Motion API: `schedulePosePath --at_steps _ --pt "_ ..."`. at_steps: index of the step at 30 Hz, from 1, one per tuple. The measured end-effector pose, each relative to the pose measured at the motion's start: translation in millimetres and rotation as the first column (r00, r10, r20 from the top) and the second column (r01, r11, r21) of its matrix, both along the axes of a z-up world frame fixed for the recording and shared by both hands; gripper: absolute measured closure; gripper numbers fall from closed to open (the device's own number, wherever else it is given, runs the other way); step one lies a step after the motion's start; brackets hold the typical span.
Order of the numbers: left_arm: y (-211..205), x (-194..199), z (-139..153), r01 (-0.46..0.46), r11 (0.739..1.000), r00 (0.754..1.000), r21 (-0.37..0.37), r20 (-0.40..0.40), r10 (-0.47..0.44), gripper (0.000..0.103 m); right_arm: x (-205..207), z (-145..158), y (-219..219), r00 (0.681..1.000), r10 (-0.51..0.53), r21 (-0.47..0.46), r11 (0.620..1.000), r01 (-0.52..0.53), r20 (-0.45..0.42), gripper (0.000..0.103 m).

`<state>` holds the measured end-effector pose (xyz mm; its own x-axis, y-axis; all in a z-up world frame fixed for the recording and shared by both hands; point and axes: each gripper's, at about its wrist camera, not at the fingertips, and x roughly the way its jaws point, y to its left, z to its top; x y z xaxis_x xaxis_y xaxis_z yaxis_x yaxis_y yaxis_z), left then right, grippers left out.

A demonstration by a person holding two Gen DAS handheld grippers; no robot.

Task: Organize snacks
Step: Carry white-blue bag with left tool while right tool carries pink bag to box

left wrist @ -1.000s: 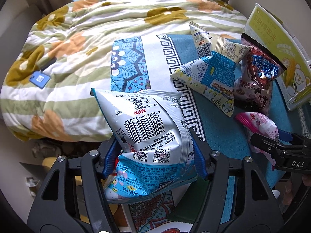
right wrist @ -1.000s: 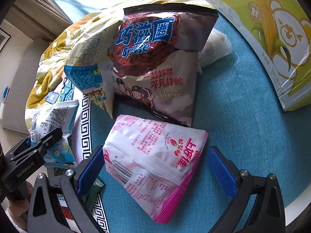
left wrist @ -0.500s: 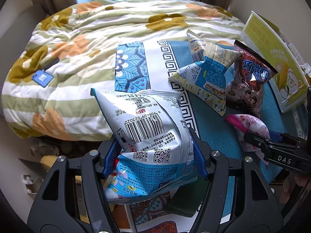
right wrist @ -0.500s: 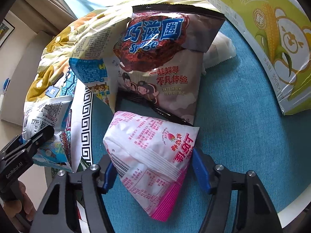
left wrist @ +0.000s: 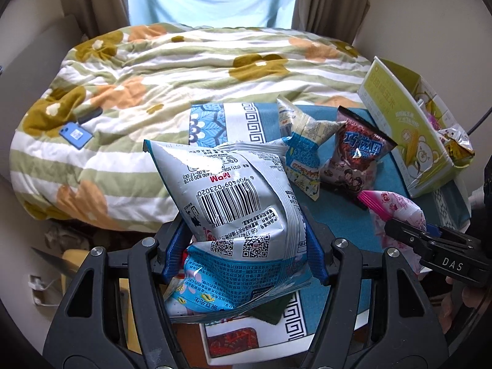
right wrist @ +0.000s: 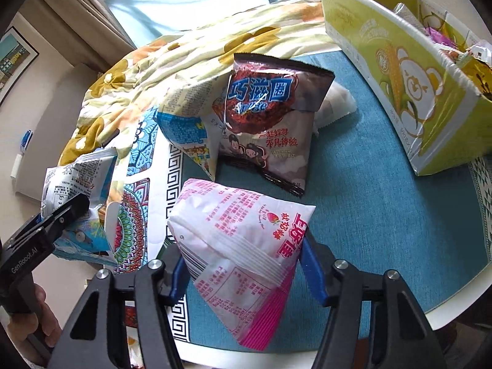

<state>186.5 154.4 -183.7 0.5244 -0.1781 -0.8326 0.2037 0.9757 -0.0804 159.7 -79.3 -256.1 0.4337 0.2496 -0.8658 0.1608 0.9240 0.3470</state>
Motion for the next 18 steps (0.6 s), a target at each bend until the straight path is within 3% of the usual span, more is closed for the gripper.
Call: schedulePosePath --at_steps 8,13,18 --pt "-42.6 -0.5 55.5 0.038 0.999 0.993 -0.019 0.113 -0.036 0.041 -21.1 67.0 -21.3 0.991 -0.013 -0.007 1.000 0.014 0.132 0.045" --pt "-98.4 11.7 80.1 0.067 0.998 0.982 -0.006 0.178 -0.065 0.041 -14.8 101.9 -52.9 0.977 -0.011 -0.035 0.999 0.019 0.213 0.045" --pt "-173.6 33.2 103.1 0.096 0.994 0.973 -0.052 0.214 -0.083 0.041 0.5 130.8 -113.0 0.963 -0.014 -0.044 0.999 0.026 0.270 0.045"
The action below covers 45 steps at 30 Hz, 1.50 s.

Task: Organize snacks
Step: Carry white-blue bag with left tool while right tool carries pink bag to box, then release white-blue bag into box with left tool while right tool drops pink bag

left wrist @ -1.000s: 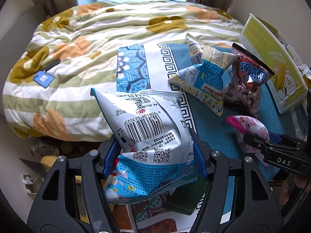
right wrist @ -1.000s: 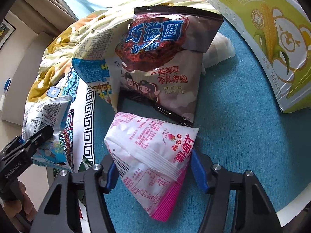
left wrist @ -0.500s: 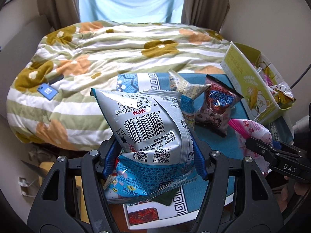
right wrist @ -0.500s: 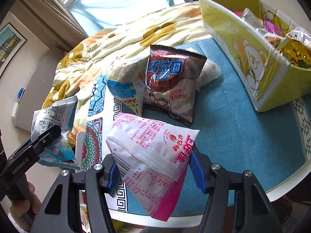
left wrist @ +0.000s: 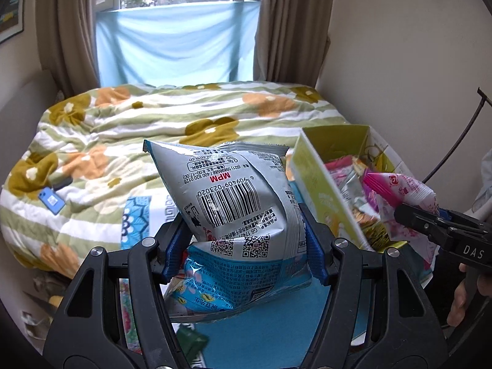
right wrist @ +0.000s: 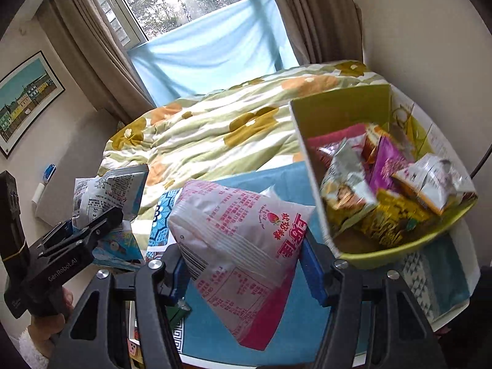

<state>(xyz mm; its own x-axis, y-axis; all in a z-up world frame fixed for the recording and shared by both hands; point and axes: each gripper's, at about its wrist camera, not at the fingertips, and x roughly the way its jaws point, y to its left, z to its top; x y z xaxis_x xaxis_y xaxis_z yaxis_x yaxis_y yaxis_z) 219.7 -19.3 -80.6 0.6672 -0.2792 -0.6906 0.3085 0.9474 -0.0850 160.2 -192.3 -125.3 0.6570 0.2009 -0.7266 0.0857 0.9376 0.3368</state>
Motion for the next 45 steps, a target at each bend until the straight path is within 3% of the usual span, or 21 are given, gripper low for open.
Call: schedulePosePath --at_steps 5,11,20,22,23,25,41,45 --pt "-83.9 27.4 16.5 0.028 1.000 0.998 -0.001 0.051 -0.028 0.041 16.7 23.8 -70.7 0.999 -0.016 -0.032 0.999 0.017 0.042 0.045" --pt "-170.3 61.2 13.5 0.050 0.999 0.998 -0.015 0.031 -0.049 0.041 45.9 34.8 -147.0 0.998 -0.020 -0.047 0.999 0.023 0.060 0.045" --pt "-248.6 124.0 -26.3 0.078 0.997 0.992 -0.009 -0.097 -0.079 0.041 87.8 26.9 -219.3 1.000 -0.017 -0.038 0.999 0.018 0.024 0.045" --pt "-257.2 134.1 -34.6 0.095 0.995 0.989 -0.014 -0.110 -0.096 0.034 95.0 23.5 -227.8 1.000 -0.015 -0.035 0.999 0.016 0.016 0.045" --pt "-261.0 138.0 -37.8 0.103 0.995 0.987 -0.017 -0.120 -0.104 0.019 97.7 21.2 -230.6 1.000 -0.017 -0.033 0.999 0.018 0.012 0.045" --pt "-262.1 141.2 -40.6 0.075 0.997 0.991 0.004 -0.114 -0.074 0.001 102.2 16.9 -235.8 1.000 -0.026 -0.027 0.999 0.026 0.004 0.045" --pt "-218.3 107.5 -40.2 0.044 0.998 0.993 0.048 -0.111 -0.039 0.001 147.3 -4.7 -243.0 0.998 -0.001 -0.003 1.000 0.001 -0.062 0.045" --pt "-213.3 104.6 -35.7 0.031 0.997 0.996 0.065 -0.088 -0.026 0.001 166.7 -6.0 -242.7 0.998 -0.001 -0.023 1.000 0.000 -0.062 0.040"
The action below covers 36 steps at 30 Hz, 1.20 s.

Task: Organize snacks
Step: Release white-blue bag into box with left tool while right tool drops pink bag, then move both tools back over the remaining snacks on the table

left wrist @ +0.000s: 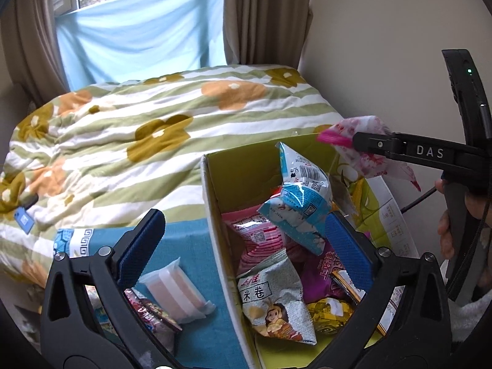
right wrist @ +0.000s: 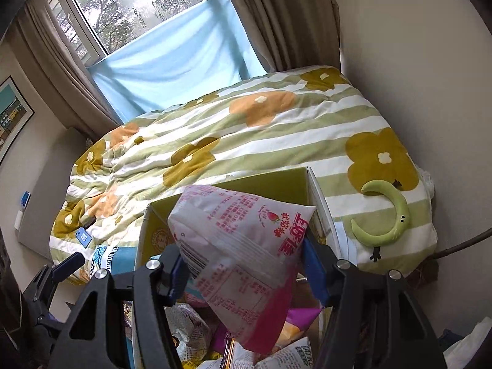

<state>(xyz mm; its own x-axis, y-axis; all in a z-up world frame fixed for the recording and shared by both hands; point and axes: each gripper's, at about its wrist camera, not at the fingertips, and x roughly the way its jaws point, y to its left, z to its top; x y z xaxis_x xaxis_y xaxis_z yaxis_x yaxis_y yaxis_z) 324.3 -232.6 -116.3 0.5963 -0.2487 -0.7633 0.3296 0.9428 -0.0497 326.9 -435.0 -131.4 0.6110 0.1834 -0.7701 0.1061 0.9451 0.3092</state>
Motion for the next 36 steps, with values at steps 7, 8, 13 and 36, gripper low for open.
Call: schedulePosePath --at_steps 7,8,13,36 --pt "3.4 -10.9 -3.1 -0.014 1.000 1.000 0.028 0.014 0.014 0.001 7.0 -8.3 3.7 1.000 0.015 -0.056 0.998 -0.015 -0.001 0.003" --pt "3.3 -12.1 -4.0 -0.015 0.999 1.000 0.030 0.011 0.014 0.001 3.3 -8.0 4.6 1.000 0.022 -0.063 0.998 -0.021 0.011 0.001" --pt "3.0 -20.4 -3.1 -0.019 0.999 1.000 0.030 0.014 0.019 0.001 -15.7 -4.5 8.5 0.997 0.051 -0.084 0.995 -0.047 0.056 0.001" --pt "59.2 -86.6 55.0 -0.069 0.997 0.993 0.044 0.098 0.064 0.001 -79.9 51.5 38.3 0.988 0.067 -0.153 0.987 -0.045 0.143 0.001"
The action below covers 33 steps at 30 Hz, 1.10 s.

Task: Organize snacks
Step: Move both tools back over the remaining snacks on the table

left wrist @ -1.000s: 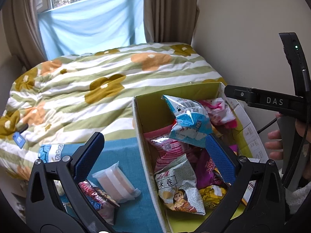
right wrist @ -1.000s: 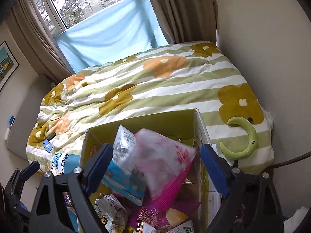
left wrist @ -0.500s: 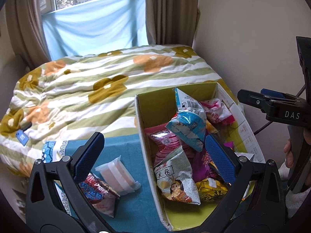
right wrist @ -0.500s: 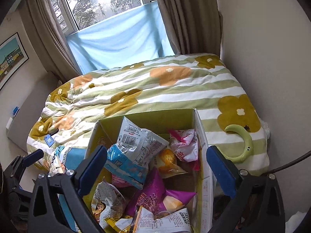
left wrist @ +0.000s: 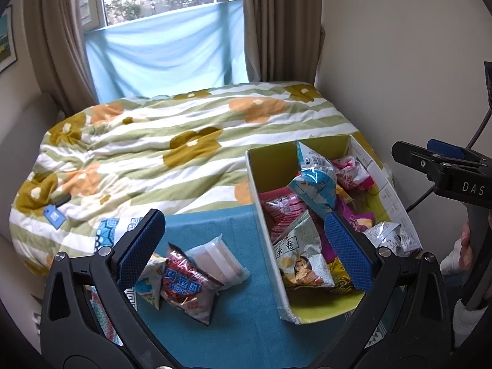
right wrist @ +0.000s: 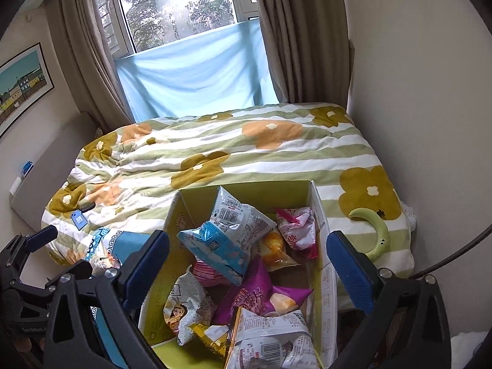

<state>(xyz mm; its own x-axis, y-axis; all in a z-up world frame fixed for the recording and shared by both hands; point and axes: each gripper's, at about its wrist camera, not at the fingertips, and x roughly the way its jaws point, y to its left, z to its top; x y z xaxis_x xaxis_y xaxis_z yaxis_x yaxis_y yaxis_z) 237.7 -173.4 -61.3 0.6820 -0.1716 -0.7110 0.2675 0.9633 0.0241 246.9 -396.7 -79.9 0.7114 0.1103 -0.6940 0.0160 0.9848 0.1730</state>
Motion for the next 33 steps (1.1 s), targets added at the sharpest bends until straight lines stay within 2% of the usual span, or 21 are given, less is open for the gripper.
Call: schedulePosePath --at_steps 6,10,17,26,33 --pt "52.7 -28.4 6.9 0.010 1.000 1.000 -0.016 0.020 -0.010 0.001 -31.5 14.2 40.8 0.998 -0.026 -0.051 0.998 0.029 0.051 0.001" --pt "97.7 -47.8 3.8 0.008 1.000 1.000 -0.030 0.008 -0.008 0.001 -49.1 20.7 73.6 0.997 -0.036 -0.020 0.999 0.038 0.066 0.001" --pt "182.2 -78.9 -10.9 -0.003 0.999 1.000 -0.053 -0.026 0.002 0.001 -75.4 13.3 144.7 0.997 -0.051 0.000 0.999 0.051 0.061 0.001" --pt "259.1 -105.0 -49.3 0.021 0.999 0.996 -0.044 -0.082 -0.025 0.001 -99.8 -12.2 225.3 0.999 -0.028 0.017 0.999 0.027 0.035 0.001" --pt "284.2 -110.6 -105.8 0.050 0.999 0.987 -0.017 -0.154 -0.052 0.001 -107.9 -45.9 265.0 1.000 -0.016 0.040 0.999 0.016 0.004 0.001"
